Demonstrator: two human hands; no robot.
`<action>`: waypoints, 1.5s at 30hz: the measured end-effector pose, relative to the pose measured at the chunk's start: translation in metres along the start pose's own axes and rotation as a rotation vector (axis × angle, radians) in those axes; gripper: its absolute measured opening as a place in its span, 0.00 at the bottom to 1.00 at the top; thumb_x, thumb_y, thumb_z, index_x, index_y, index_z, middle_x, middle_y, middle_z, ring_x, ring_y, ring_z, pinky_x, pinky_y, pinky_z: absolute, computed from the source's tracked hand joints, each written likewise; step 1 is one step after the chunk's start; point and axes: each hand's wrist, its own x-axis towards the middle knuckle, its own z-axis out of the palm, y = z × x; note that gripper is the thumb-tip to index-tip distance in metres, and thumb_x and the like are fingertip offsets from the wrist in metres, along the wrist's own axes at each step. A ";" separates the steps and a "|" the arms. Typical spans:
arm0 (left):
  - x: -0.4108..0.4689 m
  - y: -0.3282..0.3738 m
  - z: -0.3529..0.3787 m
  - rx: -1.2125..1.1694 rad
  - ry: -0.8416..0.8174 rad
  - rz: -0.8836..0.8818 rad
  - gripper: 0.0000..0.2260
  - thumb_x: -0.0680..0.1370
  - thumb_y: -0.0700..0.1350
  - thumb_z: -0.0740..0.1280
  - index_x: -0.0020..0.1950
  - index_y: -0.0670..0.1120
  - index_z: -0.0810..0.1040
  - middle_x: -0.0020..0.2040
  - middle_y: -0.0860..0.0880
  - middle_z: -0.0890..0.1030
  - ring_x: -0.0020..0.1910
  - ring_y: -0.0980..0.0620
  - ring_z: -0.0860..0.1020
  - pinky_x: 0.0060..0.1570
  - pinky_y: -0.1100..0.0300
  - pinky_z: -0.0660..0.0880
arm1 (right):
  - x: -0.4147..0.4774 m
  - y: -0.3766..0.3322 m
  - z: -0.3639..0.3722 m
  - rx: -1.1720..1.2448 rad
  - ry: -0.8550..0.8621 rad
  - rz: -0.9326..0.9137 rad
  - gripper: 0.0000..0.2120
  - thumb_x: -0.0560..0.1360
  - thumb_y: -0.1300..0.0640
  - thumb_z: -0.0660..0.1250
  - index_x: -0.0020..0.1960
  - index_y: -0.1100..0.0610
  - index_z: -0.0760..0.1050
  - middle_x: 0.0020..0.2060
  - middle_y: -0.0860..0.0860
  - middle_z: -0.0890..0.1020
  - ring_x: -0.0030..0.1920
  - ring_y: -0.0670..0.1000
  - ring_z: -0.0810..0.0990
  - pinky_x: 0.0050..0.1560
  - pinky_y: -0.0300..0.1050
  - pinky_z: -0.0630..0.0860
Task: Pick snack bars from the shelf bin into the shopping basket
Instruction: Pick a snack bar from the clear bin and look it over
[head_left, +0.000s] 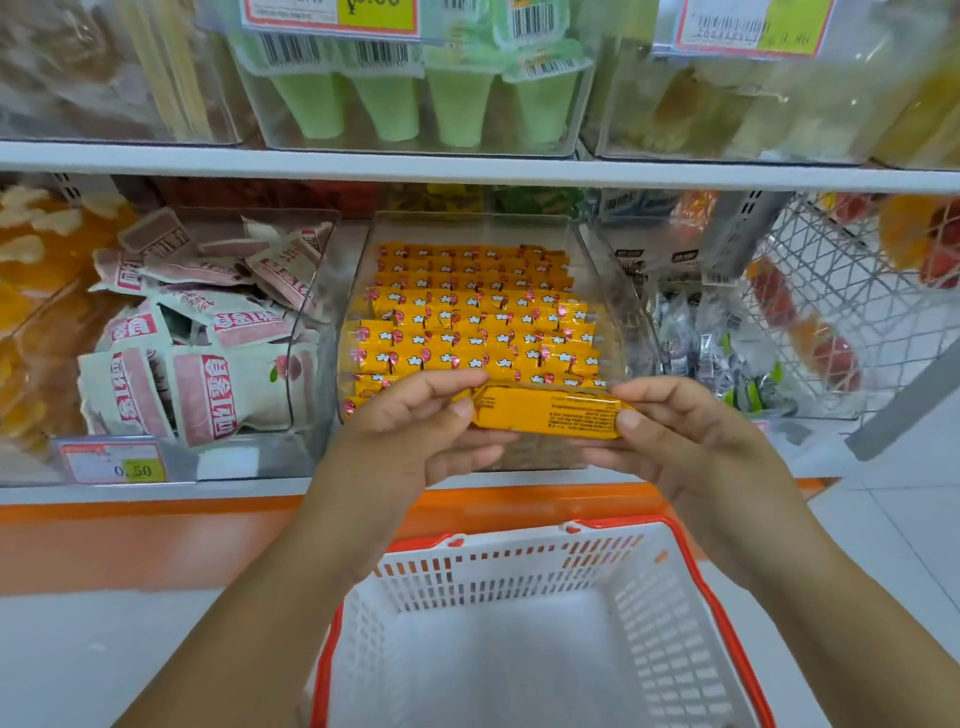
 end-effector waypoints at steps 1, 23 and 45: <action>0.002 -0.001 0.000 0.022 0.000 0.003 0.11 0.80 0.36 0.62 0.58 0.46 0.80 0.53 0.45 0.86 0.51 0.44 0.85 0.49 0.57 0.82 | 0.002 0.000 0.000 0.005 0.000 -0.003 0.12 0.71 0.61 0.66 0.54 0.63 0.73 0.49 0.59 0.86 0.49 0.59 0.86 0.49 0.46 0.83; 0.006 0.008 0.010 0.235 0.219 0.137 0.02 0.81 0.40 0.64 0.50 0.46 0.72 0.42 0.46 0.85 0.38 0.48 0.86 0.49 0.52 0.78 | 0.006 0.004 0.009 -0.048 0.099 -0.180 0.11 0.66 0.50 0.74 0.42 0.52 0.76 0.40 0.54 0.85 0.43 0.58 0.86 0.47 0.52 0.83; 0.003 0.018 0.003 0.075 0.114 0.109 0.12 0.68 0.43 0.69 0.50 0.51 0.86 0.45 0.43 0.86 0.45 0.46 0.85 0.44 0.62 0.81 | 0.003 -0.004 0.006 0.104 0.051 -0.104 0.12 0.60 0.55 0.73 0.44 0.56 0.81 0.43 0.63 0.85 0.44 0.63 0.86 0.41 0.42 0.82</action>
